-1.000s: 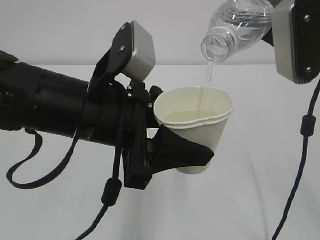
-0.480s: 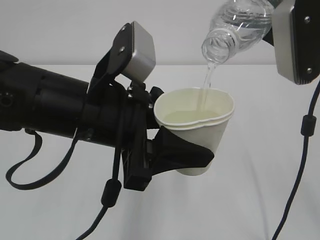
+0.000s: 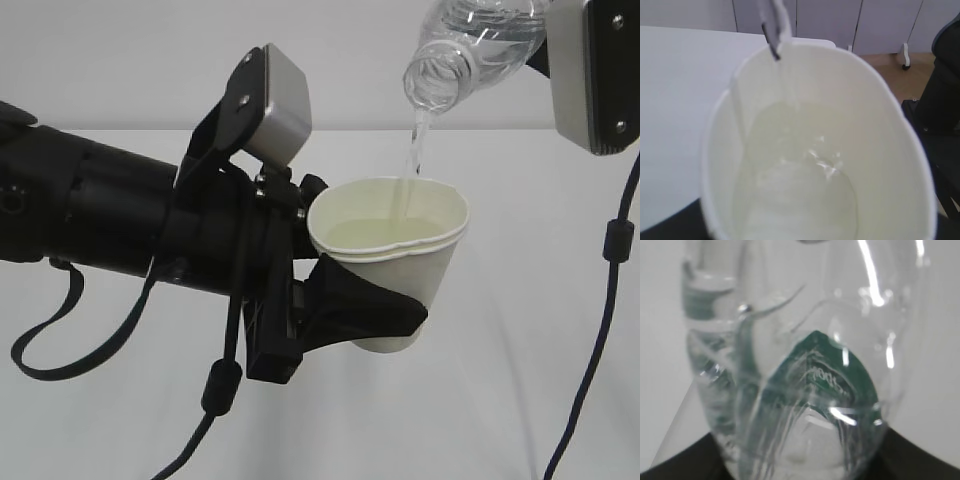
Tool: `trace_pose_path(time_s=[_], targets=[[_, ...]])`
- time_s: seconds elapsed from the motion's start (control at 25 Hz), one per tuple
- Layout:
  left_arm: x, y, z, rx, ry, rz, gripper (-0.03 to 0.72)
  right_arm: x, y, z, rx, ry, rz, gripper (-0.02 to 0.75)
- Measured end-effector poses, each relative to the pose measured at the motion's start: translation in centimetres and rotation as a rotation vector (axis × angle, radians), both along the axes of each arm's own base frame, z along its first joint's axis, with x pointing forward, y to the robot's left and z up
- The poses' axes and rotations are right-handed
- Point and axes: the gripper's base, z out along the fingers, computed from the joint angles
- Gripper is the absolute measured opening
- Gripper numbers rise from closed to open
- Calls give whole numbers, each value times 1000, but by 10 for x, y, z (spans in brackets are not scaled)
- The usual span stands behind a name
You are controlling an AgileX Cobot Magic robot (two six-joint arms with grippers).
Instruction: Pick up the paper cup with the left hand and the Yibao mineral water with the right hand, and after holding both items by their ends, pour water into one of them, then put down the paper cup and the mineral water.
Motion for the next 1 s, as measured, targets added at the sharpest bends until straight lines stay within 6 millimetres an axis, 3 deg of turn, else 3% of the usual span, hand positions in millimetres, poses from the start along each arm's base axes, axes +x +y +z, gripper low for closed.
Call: trace_pose_path(time_s=[1.0], targets=[[0,0,0,0,0,0,421,-2,2,0,56,49,10,380]])
